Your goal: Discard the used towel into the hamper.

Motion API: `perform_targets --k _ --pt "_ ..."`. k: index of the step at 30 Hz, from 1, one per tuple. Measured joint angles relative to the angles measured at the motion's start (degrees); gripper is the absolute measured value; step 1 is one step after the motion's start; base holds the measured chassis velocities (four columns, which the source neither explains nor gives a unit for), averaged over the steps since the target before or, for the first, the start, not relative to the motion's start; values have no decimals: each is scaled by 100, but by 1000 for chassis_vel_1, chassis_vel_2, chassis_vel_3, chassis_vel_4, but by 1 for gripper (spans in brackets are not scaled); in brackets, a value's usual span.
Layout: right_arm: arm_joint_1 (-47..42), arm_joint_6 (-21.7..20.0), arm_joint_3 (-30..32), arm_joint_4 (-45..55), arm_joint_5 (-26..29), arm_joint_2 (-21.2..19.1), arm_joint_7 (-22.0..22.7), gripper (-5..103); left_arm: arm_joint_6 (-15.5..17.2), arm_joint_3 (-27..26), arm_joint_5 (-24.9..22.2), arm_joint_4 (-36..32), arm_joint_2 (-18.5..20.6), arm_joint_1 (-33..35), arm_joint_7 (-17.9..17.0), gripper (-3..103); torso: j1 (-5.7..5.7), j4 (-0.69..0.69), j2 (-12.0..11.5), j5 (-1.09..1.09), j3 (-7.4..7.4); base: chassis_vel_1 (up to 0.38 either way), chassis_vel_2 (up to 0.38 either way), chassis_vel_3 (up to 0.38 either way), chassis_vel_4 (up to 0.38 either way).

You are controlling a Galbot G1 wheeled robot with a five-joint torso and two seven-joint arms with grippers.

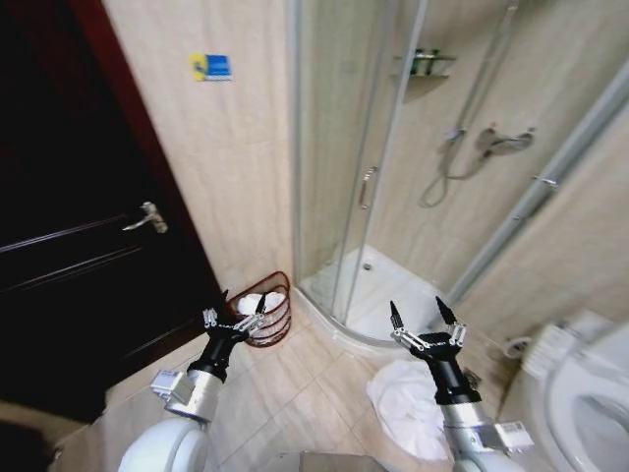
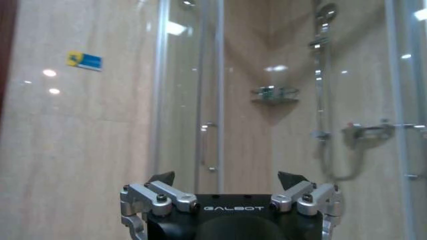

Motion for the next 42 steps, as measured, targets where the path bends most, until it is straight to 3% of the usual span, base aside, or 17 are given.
perform_targets --k 42 --pt "0 0 0 0 0 0 0 100 0 0 0 0 0 0 0 97 0 -2 0 1 0 -122 -123 -122 -124"
